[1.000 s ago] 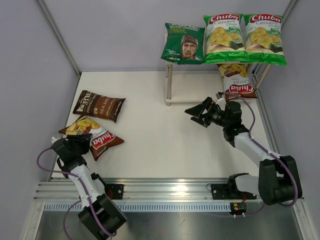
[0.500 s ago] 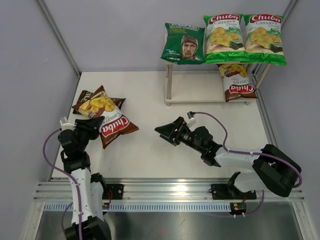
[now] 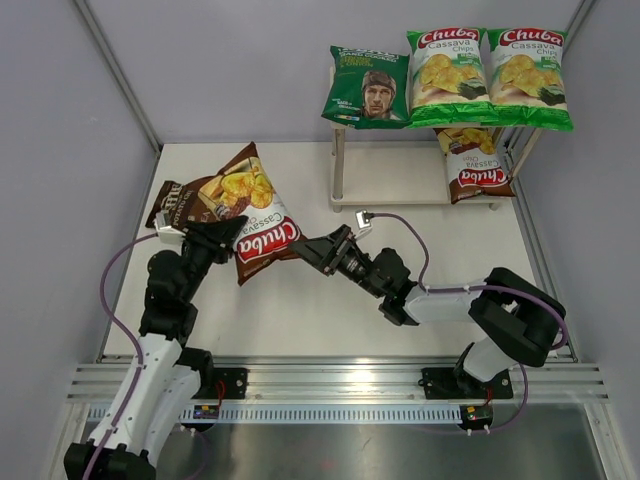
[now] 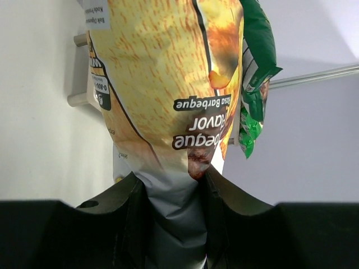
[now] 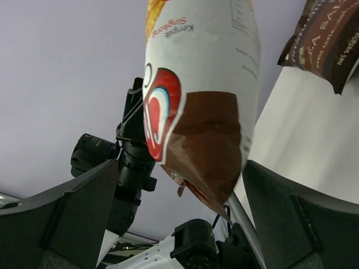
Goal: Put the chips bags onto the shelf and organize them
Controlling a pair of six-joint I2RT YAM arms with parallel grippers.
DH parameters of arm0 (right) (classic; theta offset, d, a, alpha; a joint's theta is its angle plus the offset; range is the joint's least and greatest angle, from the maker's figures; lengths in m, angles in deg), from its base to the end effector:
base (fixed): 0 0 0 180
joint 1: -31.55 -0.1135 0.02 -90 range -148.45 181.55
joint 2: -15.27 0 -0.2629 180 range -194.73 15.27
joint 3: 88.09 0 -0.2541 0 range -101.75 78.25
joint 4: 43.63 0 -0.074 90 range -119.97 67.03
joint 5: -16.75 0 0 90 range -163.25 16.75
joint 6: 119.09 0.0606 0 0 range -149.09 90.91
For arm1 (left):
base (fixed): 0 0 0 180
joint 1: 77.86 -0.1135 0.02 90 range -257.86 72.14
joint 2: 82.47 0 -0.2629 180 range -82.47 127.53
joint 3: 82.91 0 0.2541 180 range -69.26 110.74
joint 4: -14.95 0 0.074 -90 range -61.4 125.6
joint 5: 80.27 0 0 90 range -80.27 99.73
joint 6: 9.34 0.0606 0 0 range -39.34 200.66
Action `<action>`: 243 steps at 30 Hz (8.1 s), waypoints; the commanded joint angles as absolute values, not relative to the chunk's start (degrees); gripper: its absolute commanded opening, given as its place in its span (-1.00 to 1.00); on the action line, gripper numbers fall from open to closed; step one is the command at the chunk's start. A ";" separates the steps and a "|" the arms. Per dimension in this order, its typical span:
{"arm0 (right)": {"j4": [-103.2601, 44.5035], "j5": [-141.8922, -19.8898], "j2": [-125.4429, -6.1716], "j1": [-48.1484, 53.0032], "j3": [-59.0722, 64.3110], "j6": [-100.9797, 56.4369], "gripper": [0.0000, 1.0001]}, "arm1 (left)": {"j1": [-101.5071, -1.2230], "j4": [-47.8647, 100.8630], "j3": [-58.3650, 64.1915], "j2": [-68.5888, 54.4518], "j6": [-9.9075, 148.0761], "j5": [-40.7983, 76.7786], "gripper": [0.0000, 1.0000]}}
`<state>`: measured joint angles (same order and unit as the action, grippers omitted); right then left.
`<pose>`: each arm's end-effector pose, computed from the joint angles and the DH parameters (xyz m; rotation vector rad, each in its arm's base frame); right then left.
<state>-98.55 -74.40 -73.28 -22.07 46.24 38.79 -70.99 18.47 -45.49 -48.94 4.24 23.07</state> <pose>0.1955 0.2673 0.2315 0.1801 1.6006 1.7444 0.1843 -0.0363 0.2768 -0.8118 1.5228 -1.2961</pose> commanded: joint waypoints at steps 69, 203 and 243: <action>-92.37 -102.88 -46.42 -10.36 50.30 27.07 0.99 | -58.70 -7.16 -49.74 -57.78 15.81 32.50 -0.64; -106.53 -68.41 -99.95 29.44 38.36 52.83 -0.29 | -41.65 65.16 -24.43 -67.53 63.53 16.76 0.98; -40.18 -68.41 -46.46 30.24 42.66 22.28 0.99 | -44.28 69.04 -16.96 -41.89 40.52 -22.26 0.98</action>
